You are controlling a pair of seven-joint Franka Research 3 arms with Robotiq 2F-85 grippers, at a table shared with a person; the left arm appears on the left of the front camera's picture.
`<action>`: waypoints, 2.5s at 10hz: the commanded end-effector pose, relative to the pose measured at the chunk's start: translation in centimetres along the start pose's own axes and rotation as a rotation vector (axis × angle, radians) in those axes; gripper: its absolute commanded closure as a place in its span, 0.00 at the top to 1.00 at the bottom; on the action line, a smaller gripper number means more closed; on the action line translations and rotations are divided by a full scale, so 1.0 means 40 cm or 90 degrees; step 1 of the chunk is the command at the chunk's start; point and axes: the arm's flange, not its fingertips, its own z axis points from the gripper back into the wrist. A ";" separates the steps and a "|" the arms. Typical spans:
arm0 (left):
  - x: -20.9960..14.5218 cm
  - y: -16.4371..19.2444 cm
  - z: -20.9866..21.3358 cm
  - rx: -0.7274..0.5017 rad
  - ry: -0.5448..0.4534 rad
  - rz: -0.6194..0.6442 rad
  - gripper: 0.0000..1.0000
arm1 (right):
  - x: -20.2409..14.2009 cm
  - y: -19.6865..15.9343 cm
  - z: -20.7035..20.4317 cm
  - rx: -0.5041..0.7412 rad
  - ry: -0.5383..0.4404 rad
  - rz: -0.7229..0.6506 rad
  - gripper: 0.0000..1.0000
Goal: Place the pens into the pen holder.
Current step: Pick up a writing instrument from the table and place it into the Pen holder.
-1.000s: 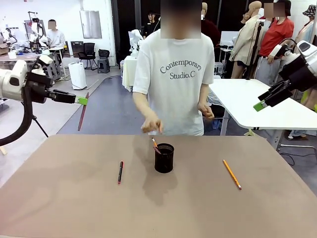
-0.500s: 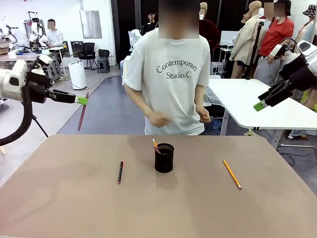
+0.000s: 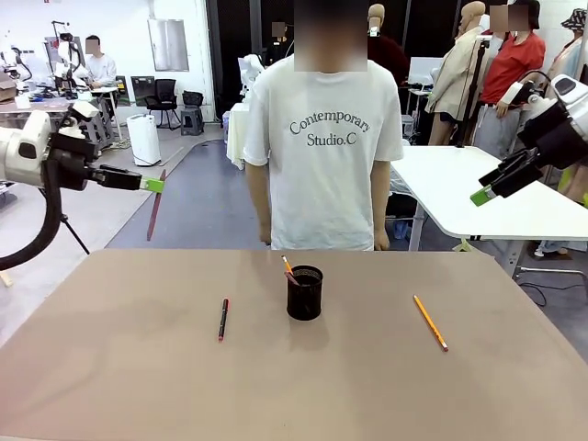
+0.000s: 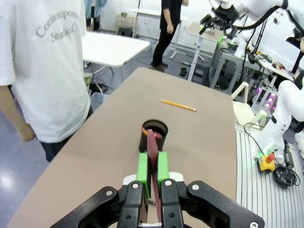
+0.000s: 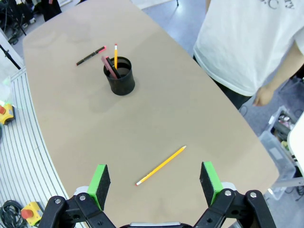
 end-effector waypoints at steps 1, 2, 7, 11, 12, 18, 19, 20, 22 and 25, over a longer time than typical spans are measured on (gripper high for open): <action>0.041 0.017 -0.102 -0.035 -0.057 -0.051 0.00 | 0.005 -0.001 0.001 0.005 -0.013 -0.003 1.00; 0.054 -0.013 -0.150 -0.064 -0.066 -0.072 0.00 | 0.005 -0.001 0.001 0.005 -0.013 -0.003 1.00; 0.034 -0.047 -0.461 -0.167 -0.196 -0.181 0.00 | 0.005 -0.001 0.001 0.005 -0.013 -0.003 1.00; -0.019 -0.064 -0.588 -0.226 -0.207 -0.134 0.00 | 0.005 -0.001 0.001 0.005 -0.013 -0.003 1.00; -0.020 -0.079 -0.587 -0.217 -0.190 -0.151 0.00 | 0.005 -0.001 0.001 0.005 -0.013 -0.003 1.00; -0.077 -0.020 -0.649 -0.236 -0.246 -0.180 0.00 | 0.005 -0.001 0.001 0.005 -0.013 -0.003 1.00; -0.100 -0.004 -0.678 -0.242 -0.250 -0.196 0.00 | 0.005 -0.001 0.001 0.005 -0.013 -0.003 1.00; -0.112 0.020 -0.693 -0.251 -0.262 -0.202 0.00 | 0.005 -0.001 0.001 0.005 -0.013 -0.003 1.00; -0.139 0.046 -0.729 -0.254 -0.278 -0.234 0.00 | 0.005 -0.001 0.001 0.005 -0.013 -0.003 1.00; -0.181 0.100 -0.789 -0.272 -0.311 -0.214 0.00 | 0.005 -0.001 0.001 0.005 -0.013 -0.003 1.00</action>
